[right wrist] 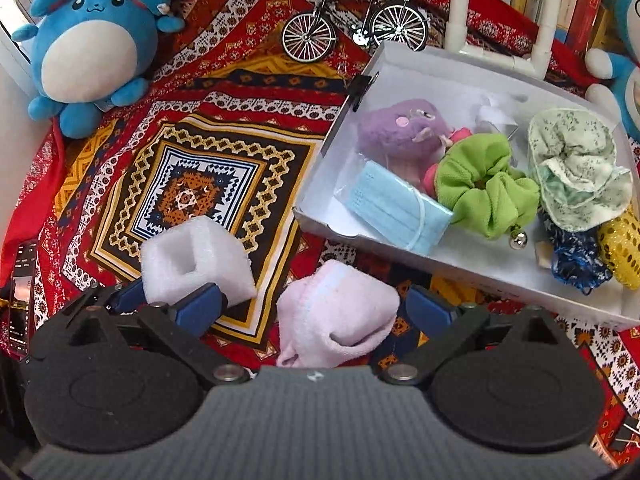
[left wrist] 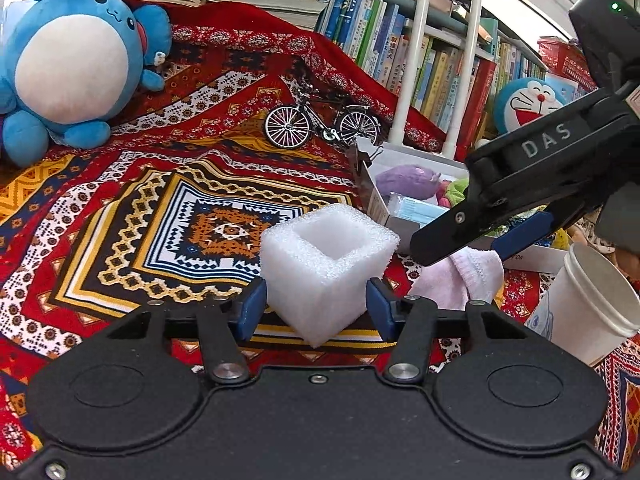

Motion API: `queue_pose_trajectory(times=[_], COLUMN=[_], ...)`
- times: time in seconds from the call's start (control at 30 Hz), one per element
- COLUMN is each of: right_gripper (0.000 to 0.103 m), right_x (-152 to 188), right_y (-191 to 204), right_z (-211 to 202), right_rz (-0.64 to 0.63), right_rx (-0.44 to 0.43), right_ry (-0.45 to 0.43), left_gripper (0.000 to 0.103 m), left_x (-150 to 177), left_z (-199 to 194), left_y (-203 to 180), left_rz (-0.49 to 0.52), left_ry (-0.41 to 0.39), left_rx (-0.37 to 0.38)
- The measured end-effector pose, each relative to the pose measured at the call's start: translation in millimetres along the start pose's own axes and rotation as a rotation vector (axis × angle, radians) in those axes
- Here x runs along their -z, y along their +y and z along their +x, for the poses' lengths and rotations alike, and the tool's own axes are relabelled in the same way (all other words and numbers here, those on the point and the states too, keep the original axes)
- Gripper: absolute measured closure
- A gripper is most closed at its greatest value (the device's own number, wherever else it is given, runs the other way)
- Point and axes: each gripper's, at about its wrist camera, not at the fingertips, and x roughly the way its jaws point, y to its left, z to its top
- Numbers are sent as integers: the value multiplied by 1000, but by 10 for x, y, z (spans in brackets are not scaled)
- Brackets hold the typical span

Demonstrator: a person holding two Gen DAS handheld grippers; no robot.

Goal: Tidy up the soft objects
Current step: 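Grasp the white foam cube with the left gripper while the right grasps the pink sock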

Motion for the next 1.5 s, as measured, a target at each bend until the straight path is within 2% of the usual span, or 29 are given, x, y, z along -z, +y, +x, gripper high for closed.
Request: queue_pose_trajectory(times=[0.27, 0.57, 0.67, 0.77, 0.87, 1.07, 1.27, 1.5], right_gripper=[1, 15, 29, 50, 59, 61, 61, 61], right_x=[-8, 28, 35, 40, 29, 2, -47, 0], right_y=[80, 222, 242, 248, 205, 145, 29, -151], right_z=[109, 207, 205, 174, 124, -88, -420, -688], right_rz=[-26, -105, -120, -127, -101, -52, -12, 16], right_rx=[31, 83, 103, 131, 115, 55, -23, -42], right_ry=[26, 62, 66, 52, 35, -53, -136, -219], left_gripper=[51, 51, 51, 51, 51, 51, 52, 52], left_x=[23, 49, 49, 40, 31, -28, -162, -305], left_z=[-115, -163, -169, -171, -176, -184, -197, -232], left_y=[53, 54, 53, 51, 43, -16, -68, -251], left_rz=[1, 9, 13, 14, 13, 39, 20, 53], left_ry=[-6, -1, 2, 1, 0, -4, -18, -39], left_rx=[1, 9, 9, 10, 11, 17, 41, 60])
